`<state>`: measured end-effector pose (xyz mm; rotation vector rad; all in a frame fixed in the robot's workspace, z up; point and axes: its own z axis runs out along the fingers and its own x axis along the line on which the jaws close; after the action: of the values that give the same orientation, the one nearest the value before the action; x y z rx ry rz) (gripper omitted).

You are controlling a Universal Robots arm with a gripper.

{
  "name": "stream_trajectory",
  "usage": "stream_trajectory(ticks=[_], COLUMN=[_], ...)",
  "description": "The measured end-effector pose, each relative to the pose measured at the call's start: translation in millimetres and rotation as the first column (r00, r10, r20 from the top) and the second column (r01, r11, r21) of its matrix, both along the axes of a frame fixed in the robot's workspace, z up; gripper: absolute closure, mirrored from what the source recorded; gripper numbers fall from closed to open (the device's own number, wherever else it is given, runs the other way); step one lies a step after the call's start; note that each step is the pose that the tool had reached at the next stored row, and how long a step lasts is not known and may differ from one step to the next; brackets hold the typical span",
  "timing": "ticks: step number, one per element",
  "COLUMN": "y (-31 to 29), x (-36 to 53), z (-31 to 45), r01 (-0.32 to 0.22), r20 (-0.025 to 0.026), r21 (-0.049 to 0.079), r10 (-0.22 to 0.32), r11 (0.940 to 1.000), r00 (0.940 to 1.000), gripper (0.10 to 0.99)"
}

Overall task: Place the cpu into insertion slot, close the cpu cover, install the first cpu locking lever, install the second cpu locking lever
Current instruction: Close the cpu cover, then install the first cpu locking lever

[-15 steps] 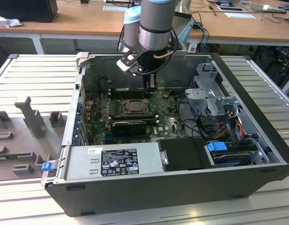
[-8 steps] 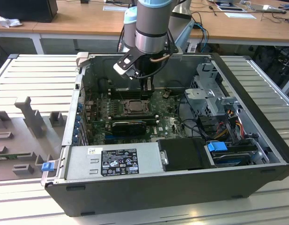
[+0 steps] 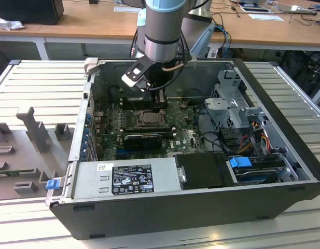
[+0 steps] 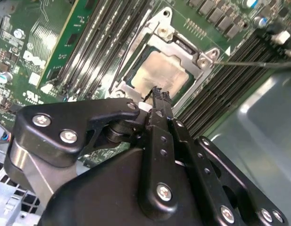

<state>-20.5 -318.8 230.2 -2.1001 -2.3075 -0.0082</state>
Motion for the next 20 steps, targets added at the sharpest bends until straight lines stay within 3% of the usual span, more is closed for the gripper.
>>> stream_trajectory(ticks=[3, 7, 20], y=[0.3, 0.3, 0.3], x=[-9.8, -15.8, -17.9], z=[-0.4, -0.4, 0.9], r01=[0.0, 0.0, 0.0], r20=[0.0002, 0.0001, 0.0001], r21=[0.0, 0.001, 0.002], r10=[0.0, 0.0, 0.0], r11=[1.0, 1.0, 1.0], r00=[1.0, 1.0, 1.0], gripper=[0.98, 0.98, 0.98])
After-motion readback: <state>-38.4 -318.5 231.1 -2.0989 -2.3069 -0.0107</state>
